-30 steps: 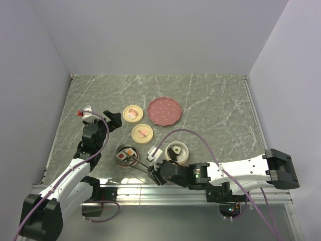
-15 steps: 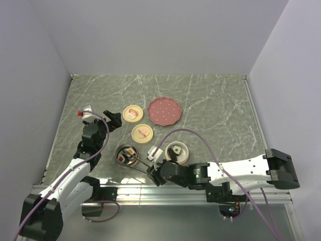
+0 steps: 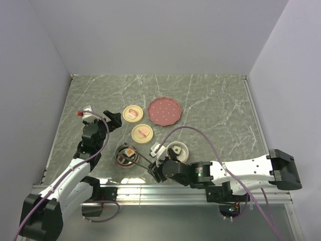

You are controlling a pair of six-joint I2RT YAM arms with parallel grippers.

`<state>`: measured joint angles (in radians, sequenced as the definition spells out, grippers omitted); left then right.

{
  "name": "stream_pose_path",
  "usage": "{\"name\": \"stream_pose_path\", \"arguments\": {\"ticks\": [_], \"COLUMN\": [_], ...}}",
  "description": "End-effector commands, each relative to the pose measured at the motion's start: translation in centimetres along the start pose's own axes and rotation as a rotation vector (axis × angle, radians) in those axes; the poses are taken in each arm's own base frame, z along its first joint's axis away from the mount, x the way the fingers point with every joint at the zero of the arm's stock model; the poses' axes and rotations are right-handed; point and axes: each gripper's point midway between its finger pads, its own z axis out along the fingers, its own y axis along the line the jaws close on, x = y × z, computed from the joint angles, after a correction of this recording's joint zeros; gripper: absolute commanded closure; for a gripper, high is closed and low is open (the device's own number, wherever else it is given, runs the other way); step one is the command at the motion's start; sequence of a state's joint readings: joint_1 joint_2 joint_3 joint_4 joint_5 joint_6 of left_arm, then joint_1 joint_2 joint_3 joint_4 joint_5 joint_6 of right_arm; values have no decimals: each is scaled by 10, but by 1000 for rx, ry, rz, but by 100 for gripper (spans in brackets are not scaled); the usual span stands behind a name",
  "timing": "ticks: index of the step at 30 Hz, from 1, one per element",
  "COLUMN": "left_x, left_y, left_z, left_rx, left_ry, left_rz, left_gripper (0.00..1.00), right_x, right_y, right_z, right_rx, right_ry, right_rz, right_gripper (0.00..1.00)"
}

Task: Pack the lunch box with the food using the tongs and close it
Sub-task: Place the food into the lunch box, then put down the clamp

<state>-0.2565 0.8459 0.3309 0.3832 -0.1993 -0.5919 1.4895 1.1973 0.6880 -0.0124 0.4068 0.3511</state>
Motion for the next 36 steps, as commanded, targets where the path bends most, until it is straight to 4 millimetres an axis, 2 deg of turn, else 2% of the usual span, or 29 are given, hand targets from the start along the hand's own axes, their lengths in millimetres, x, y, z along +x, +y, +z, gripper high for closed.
{"name": "stream_pose_path", "arguments": {"ticks": [1, 4, 5, 6, 8, 9, 11, 12, 14, 15, 17, 18, 19, 23, 24, 25, 29, 31, 36], "left_x": [-12, -12, -12, -12, -12, -12, -12, -12, -12, -12, -12, -12, -12, -12, -12, -12, -12, -12, -12], "left_y": [-8, -8, -8, -9, -8, -8, -8, -8, -8, -8, -8, -8, -8, -8, -8, -8, -8, -8, -8], "left_z": [-1, -1, -1, -1, -1, -1, -1, -1, -1, -1, -1, -1, -1, -1, -1, -1, -2, -1, 0], "left_rx": [36, 36, 36, 38, 36, 36, 36, 37, 36, 37, 37, 37, 38, 36, 38, 36, 39, 36, 36], "left_ry": [-46, -46, -46, -45, -46, -46, -46, -47, -46, -47, -47, -47, -45, -46, -45, -46, -47, -46, -45], "left_rz": [-18, -18, -20, -20, -20, -20, -21, -20, -20, -20, -20, -20, -20, -20, -20, -20, -20, -20, -20], "left_gripper": [1, 0, 1, 0, 1, 0, 1, 0, 0, 1, 0, 0, 1, 1, 0, 0, 1, 0, 0], "right_x": [-30, -33, -37, -33, -40, -44, -47, -50, -54, -52, -58, -54, -56, -46, -40, -36, -15, -6, -2], "right_y": [-13, -37, -54, -62, -77, -95, -113, -130, -148, -162, -176, -183, -201, -244, -252, -270, -307, -317, -336], "right_z": [-1, 4, 7, 8, 7, 8, 4, 2, -5, -8, -17, -18, -25, -34, -34, -38, -44, -42, -43], "right_rx": [40, 87, 124, 135, 158, 200, 246, 288, 323, 348, 366, 371, 413, 488, 500, 540, 614, 640, 725], "right_ry": [-100, -117, -129, -128, -159, -170, -188, -198, -229, -231, -272, -270, -292, -306, -298, -303, -293, -268, -251], "right_rz": [74, 113, 138, 147, 173, 191, 203, 219, 240, 255, 283, 292, 315, 380, 393, 421, 496, 540, 580], "right_gripper": [51, 51, 52, 52, 52, 52, 52, 52, 52, 52, 52, 52, 52, 52, 52, 52, 52, 53, 53]}}
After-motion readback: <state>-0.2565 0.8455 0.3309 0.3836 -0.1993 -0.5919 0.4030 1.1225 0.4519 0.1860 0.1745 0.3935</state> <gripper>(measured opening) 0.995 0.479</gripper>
